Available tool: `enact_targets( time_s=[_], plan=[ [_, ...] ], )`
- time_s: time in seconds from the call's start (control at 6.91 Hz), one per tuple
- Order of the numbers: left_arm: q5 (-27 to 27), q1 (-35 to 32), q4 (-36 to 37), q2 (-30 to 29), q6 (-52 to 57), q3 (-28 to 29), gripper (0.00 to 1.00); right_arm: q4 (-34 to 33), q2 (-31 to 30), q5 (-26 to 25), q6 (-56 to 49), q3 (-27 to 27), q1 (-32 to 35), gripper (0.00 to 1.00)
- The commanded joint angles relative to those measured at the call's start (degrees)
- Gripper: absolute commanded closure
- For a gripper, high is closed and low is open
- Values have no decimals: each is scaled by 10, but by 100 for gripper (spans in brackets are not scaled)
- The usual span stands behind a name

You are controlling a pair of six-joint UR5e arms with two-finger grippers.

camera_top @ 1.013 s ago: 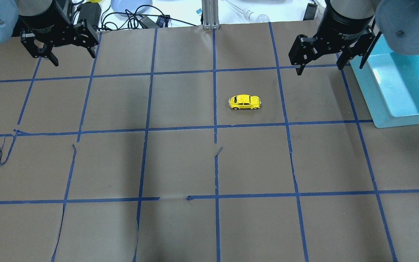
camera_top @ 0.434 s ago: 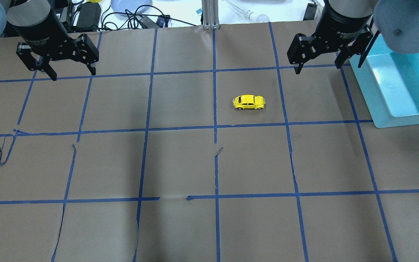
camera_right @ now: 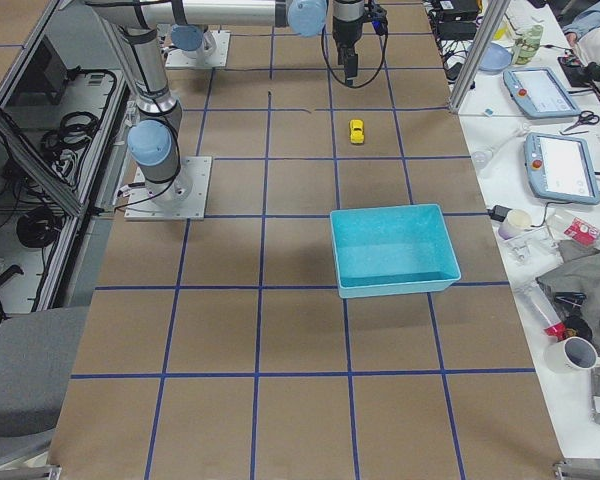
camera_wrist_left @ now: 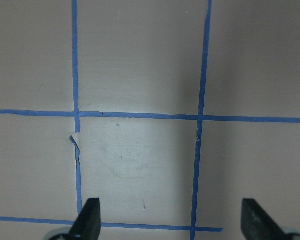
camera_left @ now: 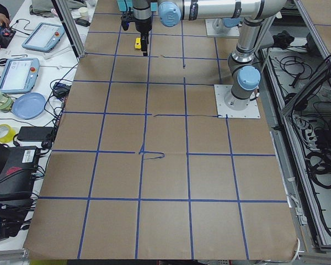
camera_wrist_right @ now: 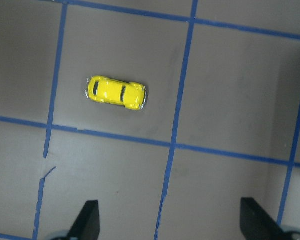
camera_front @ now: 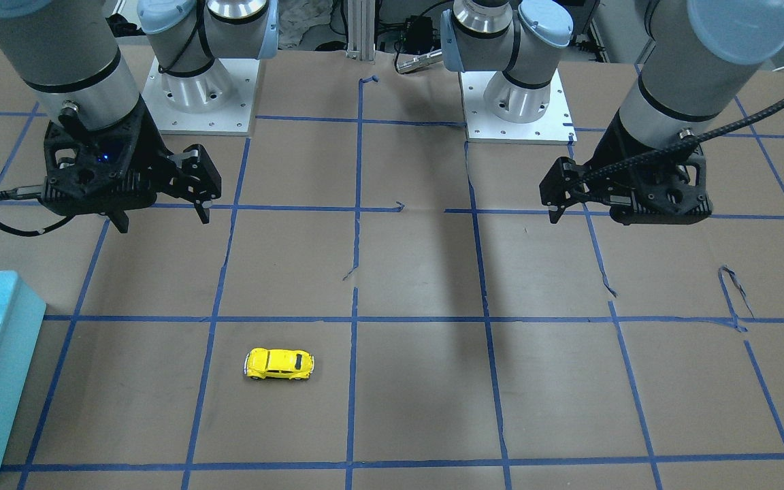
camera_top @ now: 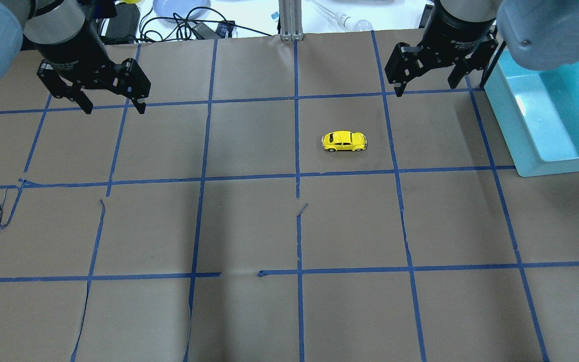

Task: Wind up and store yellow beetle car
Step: 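Lower the right gripper onto the car and close it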

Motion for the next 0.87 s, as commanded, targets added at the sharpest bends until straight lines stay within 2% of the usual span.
enact_targets(
  time_s=[0.0, 0.14, 0.43, 0.58, 0.72],
  plan=[
    [-28, -5, -3, 9, 4, -4, 0, -154, 95, 6, -134, -5, 40, 0],
    [-26, -5, -4, 12, 1, -12, 0, -166, 130, 7, -244, 0, 45, 0],
    [-30, -5, -2, 18, -3, -28, 0, -203, 195, 50, -454, 8, 48, 0],
    [-28, -5, -2, 23, -3, -28, 0, -228, 220, 57, -552, 30, 48, 0],
    [-25, -5, -3, 25, -3, -30, 0, -233, 233, 57, -591, 54, 48, 0]
  ],
)
